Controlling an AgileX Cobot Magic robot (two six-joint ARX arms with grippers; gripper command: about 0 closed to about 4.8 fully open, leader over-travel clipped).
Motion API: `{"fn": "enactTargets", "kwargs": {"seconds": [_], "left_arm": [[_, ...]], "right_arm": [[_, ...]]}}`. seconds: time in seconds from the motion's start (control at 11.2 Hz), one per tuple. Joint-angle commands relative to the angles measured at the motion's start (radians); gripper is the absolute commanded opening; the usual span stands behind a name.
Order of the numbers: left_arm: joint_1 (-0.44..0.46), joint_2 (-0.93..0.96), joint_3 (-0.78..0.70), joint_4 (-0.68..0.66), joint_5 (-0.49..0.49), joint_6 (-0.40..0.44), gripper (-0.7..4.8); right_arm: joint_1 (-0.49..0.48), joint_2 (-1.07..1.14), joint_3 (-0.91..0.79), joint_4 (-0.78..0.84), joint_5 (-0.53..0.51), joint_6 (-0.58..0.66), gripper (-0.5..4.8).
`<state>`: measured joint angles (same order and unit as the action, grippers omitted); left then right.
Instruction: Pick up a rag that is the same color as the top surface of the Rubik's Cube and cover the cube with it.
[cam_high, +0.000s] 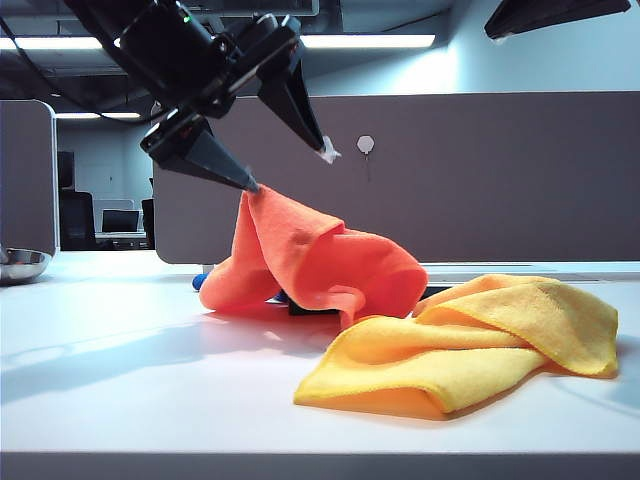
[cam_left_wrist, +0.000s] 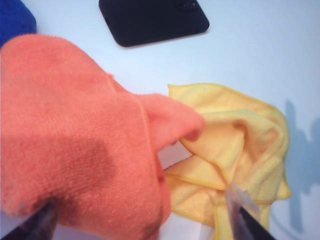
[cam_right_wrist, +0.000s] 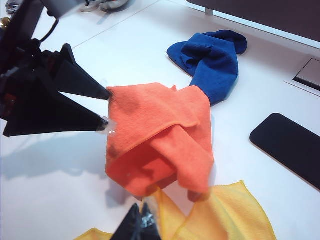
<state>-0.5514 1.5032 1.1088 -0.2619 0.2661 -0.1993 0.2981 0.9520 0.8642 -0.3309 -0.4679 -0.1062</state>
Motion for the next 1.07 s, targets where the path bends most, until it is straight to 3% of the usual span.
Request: {"fn": "enactTargets", "kwargs": {"seconds": [0.09, 0.36, 0.44, 0.71, 0.8, 0.89, 1.07], "left_arm": [[0.000, -0.016, 0.002, 0.051, 0.000, 0.012, 4.79], [0.000, -0.031, 0.003, 0.239, 0.033, -0.031, 4.79], [0.002, -0.019, 0.002, 0.122, -0.024, -0.066, 4.79], [0.012, -0.011, 0.002, -0.233, -0.097, 0.069, 4.79], [0.012, -0.011, 0.002, -0.286, -0.093, 0.069, 4.79], [0.012, -0.011, 0.002, -0.380, -0.177, 0.084, 4.79], [0.012, -0.011, 0.002, -0.413, -0.286, 0.130, 4.79]], "right_arm": [[0.000, -0.003, 0.003, 0.013, -0.002, -0.003, -0.01], [0.000, -0.003, 0.003, 0.013, -0.002, -0.003, -0.01], [0.000, -0.003, 0.003, 0.013, -0.002, -0.003, -0.01], [0.000, -0.003, 0.003, 0.014, -0.002, -0.003, -0.01], [0.000, -0.003, 0.003, 0.014, -0.002, -0.003, -0.01], [0.000, -0.003, 0.003, 0.013, -0.002, -0.003, -0.01], [0.000, -0.003, 0.003, 0.014, -0.002, -0.003, -0.01]]}}
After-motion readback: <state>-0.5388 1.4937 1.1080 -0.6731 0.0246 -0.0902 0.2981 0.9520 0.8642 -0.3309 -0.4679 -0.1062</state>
